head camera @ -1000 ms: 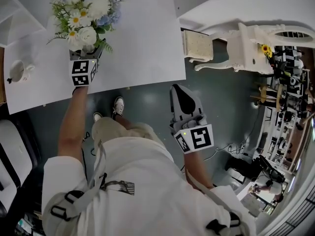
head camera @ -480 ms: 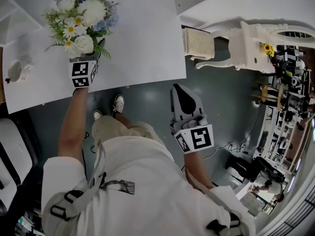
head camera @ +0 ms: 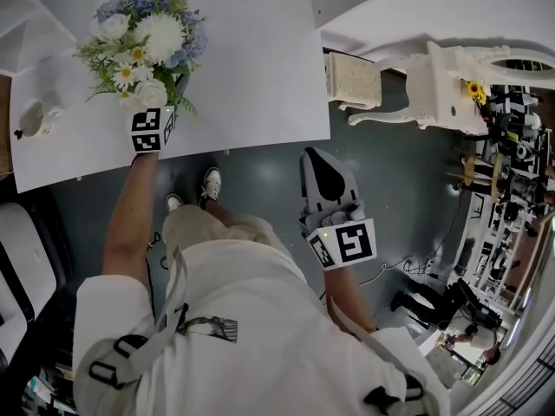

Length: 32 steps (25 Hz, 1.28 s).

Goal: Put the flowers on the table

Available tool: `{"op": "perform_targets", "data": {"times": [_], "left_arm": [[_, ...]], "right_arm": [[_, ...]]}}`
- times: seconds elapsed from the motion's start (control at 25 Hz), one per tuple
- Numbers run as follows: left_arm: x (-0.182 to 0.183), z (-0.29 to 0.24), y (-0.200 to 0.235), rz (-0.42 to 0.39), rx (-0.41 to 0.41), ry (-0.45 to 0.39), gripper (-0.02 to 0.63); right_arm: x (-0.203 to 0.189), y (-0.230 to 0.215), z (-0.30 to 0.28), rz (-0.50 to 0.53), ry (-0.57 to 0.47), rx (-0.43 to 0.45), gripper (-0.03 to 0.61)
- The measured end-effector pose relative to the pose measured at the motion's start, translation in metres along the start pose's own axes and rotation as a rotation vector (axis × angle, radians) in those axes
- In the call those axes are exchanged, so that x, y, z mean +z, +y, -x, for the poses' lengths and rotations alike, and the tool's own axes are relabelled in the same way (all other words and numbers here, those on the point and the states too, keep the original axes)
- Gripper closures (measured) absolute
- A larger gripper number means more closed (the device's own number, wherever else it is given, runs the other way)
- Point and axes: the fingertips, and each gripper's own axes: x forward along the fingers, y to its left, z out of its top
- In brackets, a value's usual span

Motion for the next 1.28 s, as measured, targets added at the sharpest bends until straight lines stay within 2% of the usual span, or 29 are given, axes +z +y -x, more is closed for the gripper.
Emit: {"op": "perform_targets", "data": {"times": [0.4,0.48,0.56,0.84,1.08,1.28], "left_arm": [[0.007,0.000,0.002,-0.004,0.020,-0.006,0.230],[0.008,0.000,0.004,-0.009,0.043,-0.002,0.168],[0.007,0.001,0.004,-0.008,0.050,0.001,0.143],[-0.004,0.022,0.000,0.005,0.050,0.051,0.133],[-0.015,0.044,0.005,0.012,0.062,0.153,0.135],[-0.013,0.067,0.005,0.003,0.064,0.197,0.135]], "right_arm": [[0.000,-0.001,0.016,0.003,0.004,-0.021,0.568],[0.000,-0.002,0.019,0.003,0.000,-0.027,0.568],[-0.001,-0.001,0.023,0.002,-0.004,-0.030,0.568],[0.003,0.010,0.033,-0.005,-0.030,-0.019,0.568],[0.009,0.026,0.036,-0.011,-0.062,0.001,0.568],[0.013,0.040,0.039,-0.025,-0.085,0.019,0.568]]}}
